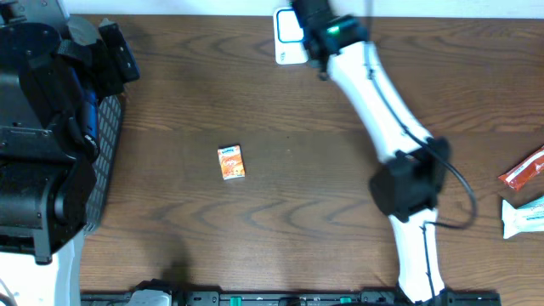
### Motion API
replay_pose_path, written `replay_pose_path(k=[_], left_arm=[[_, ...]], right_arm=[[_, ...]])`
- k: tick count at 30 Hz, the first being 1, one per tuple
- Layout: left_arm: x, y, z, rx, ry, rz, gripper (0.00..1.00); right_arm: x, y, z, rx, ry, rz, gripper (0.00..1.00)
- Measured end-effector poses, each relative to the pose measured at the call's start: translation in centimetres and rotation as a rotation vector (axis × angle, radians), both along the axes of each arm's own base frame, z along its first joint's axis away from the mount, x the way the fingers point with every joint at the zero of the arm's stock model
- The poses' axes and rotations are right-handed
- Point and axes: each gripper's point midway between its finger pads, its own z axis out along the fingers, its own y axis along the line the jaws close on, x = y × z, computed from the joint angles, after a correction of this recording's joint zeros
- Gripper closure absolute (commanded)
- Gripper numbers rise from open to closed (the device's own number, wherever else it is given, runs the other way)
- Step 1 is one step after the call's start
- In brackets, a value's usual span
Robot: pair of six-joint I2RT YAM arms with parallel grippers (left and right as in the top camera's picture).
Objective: Scan the item barcode
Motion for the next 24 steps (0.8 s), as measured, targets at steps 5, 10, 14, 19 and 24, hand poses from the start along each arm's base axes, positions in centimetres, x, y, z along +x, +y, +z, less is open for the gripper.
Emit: replay_pose_path(k=[5, 10, 14, 19, 24], left_arm=[[0.0, 0.0, -0.1, 0.000, 0.003, 0.000, 0.02], [-0.2, 0.0, -0.4, 0.002, 0.020, 0.000, 0.02], [-0.2, 0.0, -0.4, 0.002, 0.020, 0.000, 0.02], [-0.2, 0.0, -0.4, 0.003, 0.020, 0.000, 0.02], [-0.2, 0.0, -0.4, 0.002, 0.020, 0.000, 0.02]], right_arm=[[-4.6, -8.3, 1.1, 0.118, 0.118, -0.321, 0.53], [-6.7, -16.6, -2.6, 0.204, 0.252, -0.624, 0.51], [-7.5, -22.3, -4.9, 0.275, 0.294, -0.798, 0.49], [-9.7, -29.4, -7.1, 0.339, 0.337, -0.987, 0.49], [-11.9, -35.6, -10.6, 0.370, 0.381, -1.121, 0.50]])
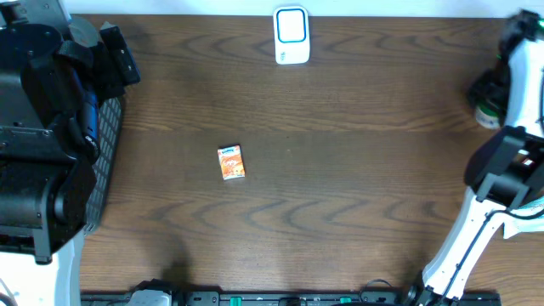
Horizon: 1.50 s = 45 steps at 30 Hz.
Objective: Scan the item barcode
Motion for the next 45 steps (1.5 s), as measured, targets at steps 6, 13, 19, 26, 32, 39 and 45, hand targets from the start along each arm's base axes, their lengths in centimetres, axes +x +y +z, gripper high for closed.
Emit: replay_pose_path(k=[6, 13, 19, 26, 32, 39, 45], left_arm=[[0.0, 0.0, 0.0, 0.000, 0.000, 0.000, 0.02], [0.0, 0.0, 0.0, 0.000, 0.002, 0.000, 0.02], [0.0, 0.0, 0.0, 0.000, 0.001, 0.000, 0.02], [0.0, 0.0, 0.0, 0.000, 0.000, 0.000, 0.02], [0.0, 0.0, 0.0, 0.000, 0.000, 0.000, 0.02], [0.0, 0.0, 0.0, 0.000, 0.000, 0.000, 0.02], [0.0, 0.0, 0.0, 0.000, 0.000, 0.000, 0.02]], right_arm=[[-2.1, -4.1, -5.1, 0.069, 0.055, -0.079, 0.48], [-3.0, -6.5, -6.9, 0.150, 0.018, -0.096, 0.01], [-3.9, -8.1, -4.0, 0.213, -0.056, -0.156, 0.01], [-0.9, -8.1, 9.0, 0.178, -0.427, -0.120, 0.01], [2.3, 2.4, 22.5, 0.141, -0.712, 0.186, 0.01], [4.3, 21.7, 18.5, 0.440, -0.523, 0.514, 0.01], [4.3, 35.2, 9.0, 0.574, -0.283, 0.647, 0.01]])
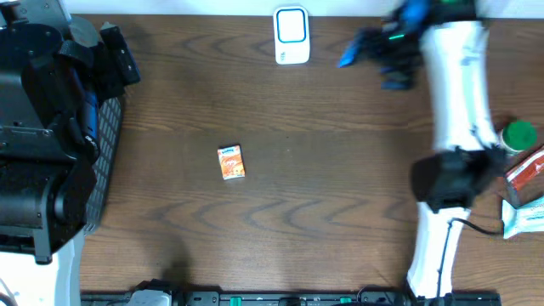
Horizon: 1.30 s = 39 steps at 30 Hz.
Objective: Scan the item barcode
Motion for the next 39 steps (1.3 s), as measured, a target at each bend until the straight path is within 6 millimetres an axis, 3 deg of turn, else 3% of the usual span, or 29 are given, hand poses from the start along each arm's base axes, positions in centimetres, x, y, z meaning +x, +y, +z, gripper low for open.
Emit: replay_pose_path(k=[1, 5, 7, 10, 15, 17, 19, 21, 24, 31, 35, 39], left_arm=[[0.0, 0.0, 0.0, 0.000, 0.000, 0.000, 0.02], [0.0, 0.0, 0.0, 0.000, 0.000, 0.000, 0.02], [0.0, 0.0, 0.0, 0.000, 0.000, 0.000, 0.02], [0.0, 0.0, 0.0, 0.000, 0.000, 0.000, 0.02], [0.0, 0.0, 0.0, 0.000, 0.000, 0.000, 0.02], [0.0, 0.0, 0.0, 0.000, 0.000, 0.000, 0.02], [0.0, 0.0, 0.0, 0.000, 0.000, 0.000, 0.02], [0.0, 0.0, 0.0, 0.000, 0.000, 0.000, 0.02], [0.0, 0.0, 0.0, 0.000, 0.000, 0.000, 0.02], [0.0, 0.0, 0.0, 0.000, 0.000, 0.000, 0.02], [0.0, 0.0, 0.0, 0.000, 0.000, 0.000, 0.02], [0.0, 0.0, 0.0, 0.000, 0.000, 0.000, 0.02]], right_arm=[[-0.5, 2.9, -1.9, -0.002, 0.019, 0.056, 0.01], [-3.3, 10.9, -6.6, -0.012, 0.066, 0.219, 0.01], [-5.2, 14.2, -8.4, -0.017, 0.083, 0.294, 0.01], [-7.1, 17.7, -9.6, -0.016, 0.071, 0.373, 0.01], [-7.3, 23.1, -9.3, -0.020, -0.098, 0.479, 0.31], [-7.2, 24.0, -9.4, -0.068, -0.159, 0.496, 0.47], [-7.0, 24.8, -9.4, -0.132, -0.226, 0.502, 0.70], [-6.7, 25.5, -9.4, -0.175, -0.282, 0.503, 0.84], [-6.7, 27.0, -10.4, -0.215, -0.340, 0.519, 0.96], [-9.2, 28.5, -15.9, -0.270, -0.278, 0.627, 0.99], [-10.9, 28.6, -16.3, -0.281, -0.242, 0.689, 0.99], [-14.0, 27.2, -16.8, -0.332, -0.141, 0.768, 0.99]])
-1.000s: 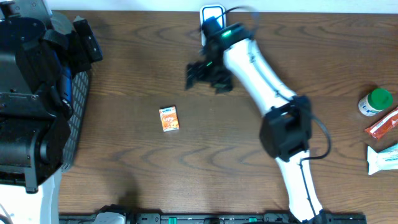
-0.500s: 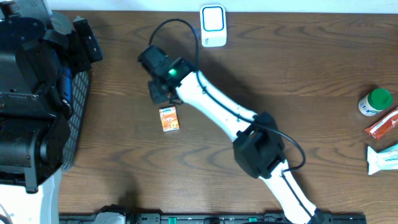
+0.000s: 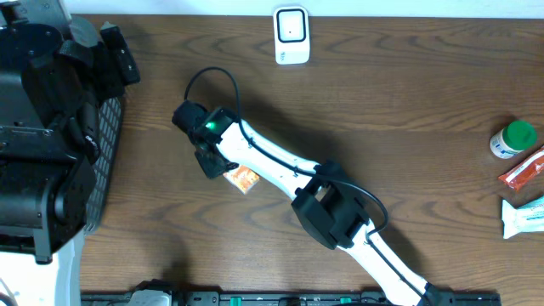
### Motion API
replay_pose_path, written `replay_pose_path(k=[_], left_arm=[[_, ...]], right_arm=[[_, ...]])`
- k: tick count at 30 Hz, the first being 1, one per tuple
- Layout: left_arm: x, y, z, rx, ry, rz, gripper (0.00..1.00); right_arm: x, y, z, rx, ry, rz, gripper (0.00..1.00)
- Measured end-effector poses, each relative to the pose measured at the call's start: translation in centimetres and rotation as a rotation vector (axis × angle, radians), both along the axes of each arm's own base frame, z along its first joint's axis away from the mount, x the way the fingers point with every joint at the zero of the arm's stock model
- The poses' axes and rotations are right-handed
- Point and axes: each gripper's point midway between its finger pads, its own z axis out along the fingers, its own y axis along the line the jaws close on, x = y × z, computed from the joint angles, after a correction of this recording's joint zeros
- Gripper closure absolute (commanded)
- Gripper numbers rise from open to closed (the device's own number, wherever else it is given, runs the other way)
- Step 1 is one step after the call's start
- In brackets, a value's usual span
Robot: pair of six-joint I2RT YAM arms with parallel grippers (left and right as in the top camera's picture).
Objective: Scan the item barcode
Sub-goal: 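Move the right gripper down to the orange Kleenex pack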
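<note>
A small orange box [image 3: 245, 178] lies tilted on the brown table, partly covered by my right arm. My right gripper [image 3: 210, 160] reaches across from the lower right and sits at the box's left edge. Its wrist hides the fingers, so I cannot tell whether they are open or hold the box. The white barcode scanner [image 3: 291, 36] stands at the far edge, well away from the box. My left arm is a black bulk at the left side, with its gripper [image 3: 117, 53] pointing right near the back. Whether that gripper is open or shut does not show.
A black mesh basket [image 3: 105, 161] lies under the left arm at the table's left edge. At the right edge stand a green-capped bottle [image 3: 513, 139], a red packet [image 3: 524, 168] and a white tube [image 3: 524, 216]. The right arm [image 3: 280, 170] runs diagonally across the middle.
My right arm was at the far right near the back edge; now it stretches across to the orange box. The box sits slightly lower and to the right, and is turned.
My right gripper was first at the scanner at the back edge. Then the arm was at the far right edge, then at the back right with a green-capped bottle standing by the packets. Now it is down at the orange box, which has shifted.
</note>
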Motion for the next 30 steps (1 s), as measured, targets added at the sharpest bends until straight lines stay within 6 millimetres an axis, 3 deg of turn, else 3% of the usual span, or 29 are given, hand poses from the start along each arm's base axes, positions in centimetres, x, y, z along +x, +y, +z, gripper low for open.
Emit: replay_pose_path(k=[5, 12, 18, 21, 30], left_arm=[[0.0, 0.0, 0.0, 0.000, 0.000, 0.000, 0.02], [0.0, 0.0, 0.0, 0.000, 0.000, 0.000, 0.02], [0.0, 0.0, 0.0, 0.000, 0.000, 0.000, 0.02], [0.0, 0.0, 0.0, 0.000, 0.000, 0.000, 0.02], [0.0, 0.0, 0.0, 0.000, 0.000, 0.000, 0.02]], right_arm=[[-3.6, -3.1, -0.1, -0.125, 0.144, 0.165, 0.99], [-5.5, -5.2, 0.3, -0.190, 0.234, 0.310, 0.97], [-8.2, -8.6, 1.5, -0.313, 0.373, 0.353, 0.99], [-8.6, -9.8, 2.0, -0.360, 0.400, 0.368, 0.96], [-5.8, -12.0, 2.2, -0.514, 0.261, 0.331, 0.99]])
